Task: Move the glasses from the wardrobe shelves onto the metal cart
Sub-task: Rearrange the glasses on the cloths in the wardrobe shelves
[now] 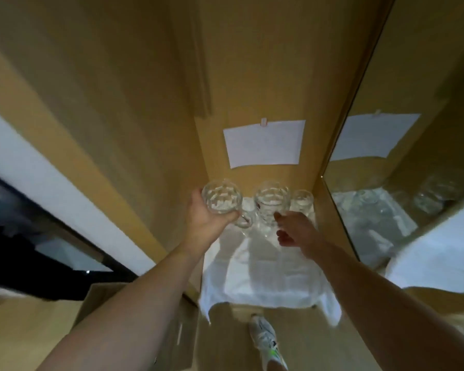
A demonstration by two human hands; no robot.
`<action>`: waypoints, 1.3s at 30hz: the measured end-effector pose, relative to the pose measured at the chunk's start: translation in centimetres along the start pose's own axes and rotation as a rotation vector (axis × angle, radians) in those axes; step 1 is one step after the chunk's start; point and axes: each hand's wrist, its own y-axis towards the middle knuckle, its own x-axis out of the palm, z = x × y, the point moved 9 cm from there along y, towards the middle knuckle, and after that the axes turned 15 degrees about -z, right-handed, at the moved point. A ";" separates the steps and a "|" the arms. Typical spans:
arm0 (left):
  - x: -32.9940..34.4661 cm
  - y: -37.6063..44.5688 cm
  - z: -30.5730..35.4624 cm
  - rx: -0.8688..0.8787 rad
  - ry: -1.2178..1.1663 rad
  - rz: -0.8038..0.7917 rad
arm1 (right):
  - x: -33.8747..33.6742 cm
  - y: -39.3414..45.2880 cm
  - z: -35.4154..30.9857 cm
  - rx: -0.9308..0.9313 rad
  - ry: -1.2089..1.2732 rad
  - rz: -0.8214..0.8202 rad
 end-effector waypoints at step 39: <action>15.6 -32.3 29.5 0.383 -0.348 -0.039 | -19.4 -45.5 0.3 -0.430 -0.049 0.098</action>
